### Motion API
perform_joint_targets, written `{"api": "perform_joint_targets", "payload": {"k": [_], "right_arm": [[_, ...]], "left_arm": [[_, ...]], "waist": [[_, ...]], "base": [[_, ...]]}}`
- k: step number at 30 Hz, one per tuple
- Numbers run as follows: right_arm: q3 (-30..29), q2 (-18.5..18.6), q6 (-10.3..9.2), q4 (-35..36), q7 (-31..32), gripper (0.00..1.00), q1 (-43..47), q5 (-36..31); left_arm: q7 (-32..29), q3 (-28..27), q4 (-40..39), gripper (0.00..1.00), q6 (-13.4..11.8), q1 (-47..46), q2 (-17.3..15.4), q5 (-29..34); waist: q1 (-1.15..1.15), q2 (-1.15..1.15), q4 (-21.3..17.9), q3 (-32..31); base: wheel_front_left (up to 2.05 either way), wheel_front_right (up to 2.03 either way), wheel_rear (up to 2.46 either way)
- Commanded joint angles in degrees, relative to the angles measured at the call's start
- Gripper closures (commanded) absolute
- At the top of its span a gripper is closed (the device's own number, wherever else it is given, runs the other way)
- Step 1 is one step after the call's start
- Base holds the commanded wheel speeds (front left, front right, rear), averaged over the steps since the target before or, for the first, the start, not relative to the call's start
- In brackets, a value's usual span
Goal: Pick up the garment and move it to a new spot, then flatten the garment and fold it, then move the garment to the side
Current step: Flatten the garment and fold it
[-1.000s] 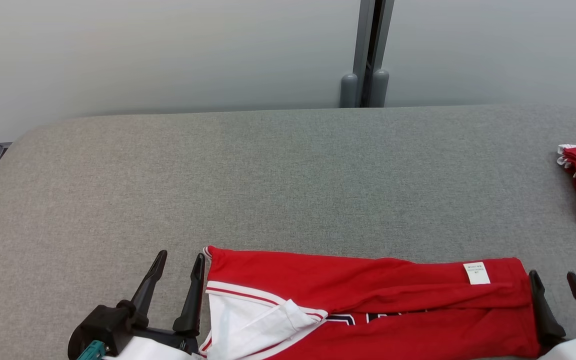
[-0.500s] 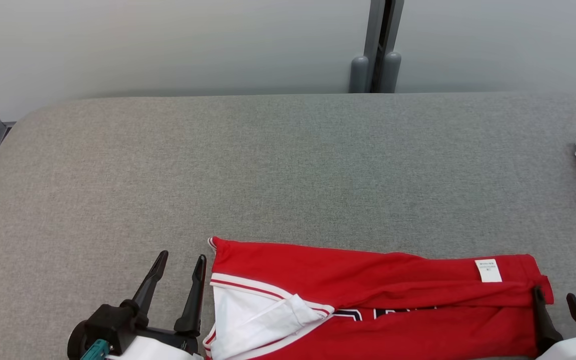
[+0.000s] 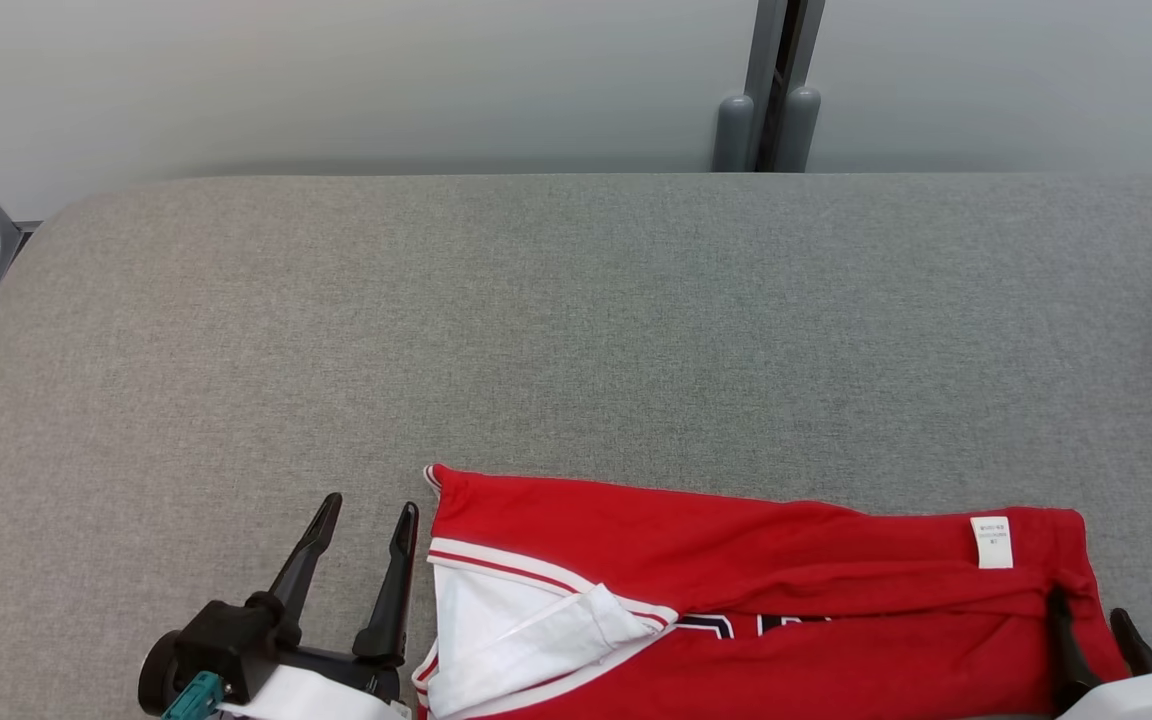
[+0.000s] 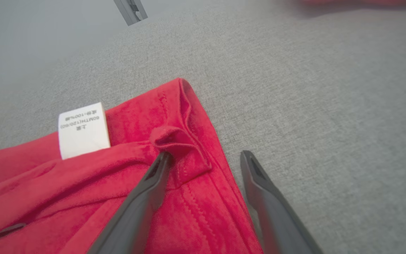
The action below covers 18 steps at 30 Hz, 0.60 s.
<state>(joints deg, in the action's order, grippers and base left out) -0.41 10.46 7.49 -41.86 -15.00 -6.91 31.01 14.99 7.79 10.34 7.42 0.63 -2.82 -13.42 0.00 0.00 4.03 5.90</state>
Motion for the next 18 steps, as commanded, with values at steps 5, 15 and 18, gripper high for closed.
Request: {"api": "perform_joint_targets", "payload": {"k": [5,15,18], "right_arm": [[2.3,0.5,0.0,-1.1,-0.1,0.69,-0.9,2.0],[0.7,3.2,-0.01,0.5,-0.1,1.0,-2.3,2.6],[-0.4,4.6,-0.01,0.2,-0.1,1.0,-3.2,1.9]], "left_arm": [[0.2,-0.2,-0.1,0.0,0.1,-1.2,-0.2,-0.2],[0.2,0.1,0.3,0.0,0.1,-1.3,-0.2,-0.8],[0.2,0.2,0.5,0.0,0.1,-1.3,-0.2,-0.9]], "waist": [[0.0,0.0,0.2,0.0],[0.0,0.0,0.3,-0.2],[0.0,0.0,0.4,-0.5]], "base": [[0.0,0.0,0.0],[0.0,0.0,0.0],[0.0,0.0,0.0]]}}
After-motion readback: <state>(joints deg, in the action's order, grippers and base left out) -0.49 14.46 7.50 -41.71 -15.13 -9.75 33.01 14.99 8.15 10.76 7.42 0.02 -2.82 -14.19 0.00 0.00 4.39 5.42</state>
